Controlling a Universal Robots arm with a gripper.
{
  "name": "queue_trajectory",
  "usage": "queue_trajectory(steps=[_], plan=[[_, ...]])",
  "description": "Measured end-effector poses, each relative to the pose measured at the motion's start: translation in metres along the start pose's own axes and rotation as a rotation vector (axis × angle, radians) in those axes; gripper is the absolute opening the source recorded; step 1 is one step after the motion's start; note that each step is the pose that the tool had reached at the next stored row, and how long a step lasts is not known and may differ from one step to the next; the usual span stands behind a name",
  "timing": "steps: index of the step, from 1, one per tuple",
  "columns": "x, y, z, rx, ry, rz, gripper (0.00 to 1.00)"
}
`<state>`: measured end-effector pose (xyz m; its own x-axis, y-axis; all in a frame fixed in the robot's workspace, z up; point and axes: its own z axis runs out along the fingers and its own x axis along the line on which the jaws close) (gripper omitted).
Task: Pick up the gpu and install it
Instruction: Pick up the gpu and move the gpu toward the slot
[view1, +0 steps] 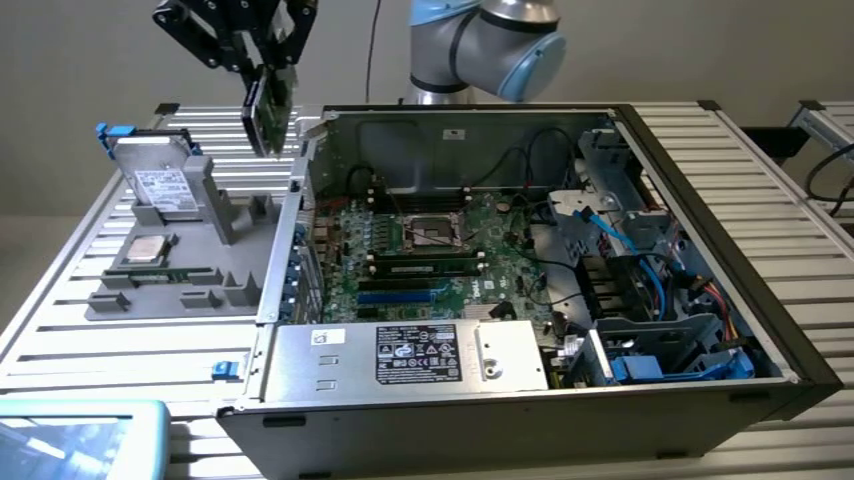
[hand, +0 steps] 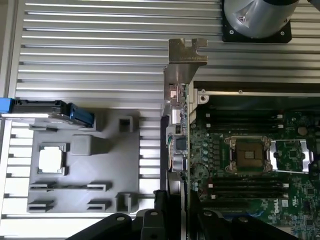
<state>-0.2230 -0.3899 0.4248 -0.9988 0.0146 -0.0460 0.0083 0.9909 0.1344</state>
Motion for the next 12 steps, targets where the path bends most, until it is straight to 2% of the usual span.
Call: queue_trajectory(steps=[7, 12], plan=[[-0.032, -0.0001, 0.0015, 0.0, 0.005, 0.001, 0.28], [-0.054, -0.0013, 0.0024, 0.0002, 0.0139, 0.002, 0.28]])
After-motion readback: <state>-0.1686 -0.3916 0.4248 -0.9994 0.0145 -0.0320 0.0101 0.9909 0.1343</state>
